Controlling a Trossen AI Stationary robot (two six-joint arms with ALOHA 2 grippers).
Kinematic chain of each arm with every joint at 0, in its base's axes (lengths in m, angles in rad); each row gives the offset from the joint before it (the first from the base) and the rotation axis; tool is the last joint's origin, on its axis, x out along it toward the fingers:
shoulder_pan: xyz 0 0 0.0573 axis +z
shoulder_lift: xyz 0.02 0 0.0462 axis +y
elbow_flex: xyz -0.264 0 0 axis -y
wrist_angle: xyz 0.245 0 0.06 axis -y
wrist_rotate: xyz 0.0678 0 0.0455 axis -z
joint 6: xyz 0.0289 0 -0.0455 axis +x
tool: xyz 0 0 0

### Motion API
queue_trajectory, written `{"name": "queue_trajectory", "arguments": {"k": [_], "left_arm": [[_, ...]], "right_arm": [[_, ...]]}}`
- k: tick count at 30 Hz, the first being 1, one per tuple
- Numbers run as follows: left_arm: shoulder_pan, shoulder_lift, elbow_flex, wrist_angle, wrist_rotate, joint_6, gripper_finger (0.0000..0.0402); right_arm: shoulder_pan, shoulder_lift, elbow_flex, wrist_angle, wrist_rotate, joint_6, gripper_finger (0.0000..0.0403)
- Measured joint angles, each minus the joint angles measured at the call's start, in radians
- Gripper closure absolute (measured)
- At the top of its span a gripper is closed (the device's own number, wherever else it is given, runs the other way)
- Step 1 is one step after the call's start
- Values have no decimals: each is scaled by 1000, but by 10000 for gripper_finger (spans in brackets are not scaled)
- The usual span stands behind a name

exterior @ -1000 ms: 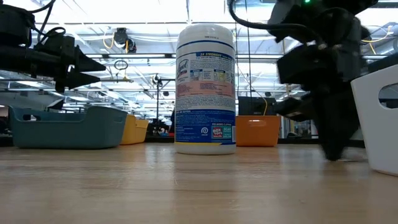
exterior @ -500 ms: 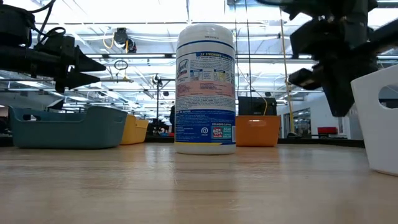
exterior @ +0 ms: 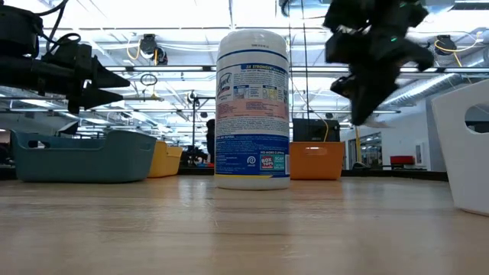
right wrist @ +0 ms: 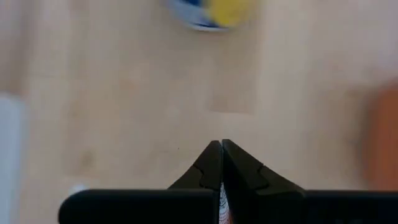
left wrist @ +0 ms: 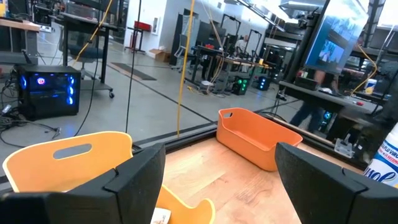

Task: Pick & Place First Aid Supplies
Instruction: Put the orange pad into the orange bin

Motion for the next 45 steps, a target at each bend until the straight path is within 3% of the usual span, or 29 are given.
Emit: {"name": "queue_trajectory", "arguments": {"k": [10,14,23,38,45], "left_arm": [[0,0,0,0,0,0,96],[0,0,0,0,0,0,96],[0,0,0,0,0,0,96],[0,0,0,0,0,0,96],[0,0,0,0,0,0,96]], "right_arm": [[-311,143,156,30,37,-150,403],[-402,212,241,29,101,-220,403],[-585,354,450,30,98,-292,403],[-574,474,491,16,89,-226,403],[-571,509,445,24,93,-129,393]]}}
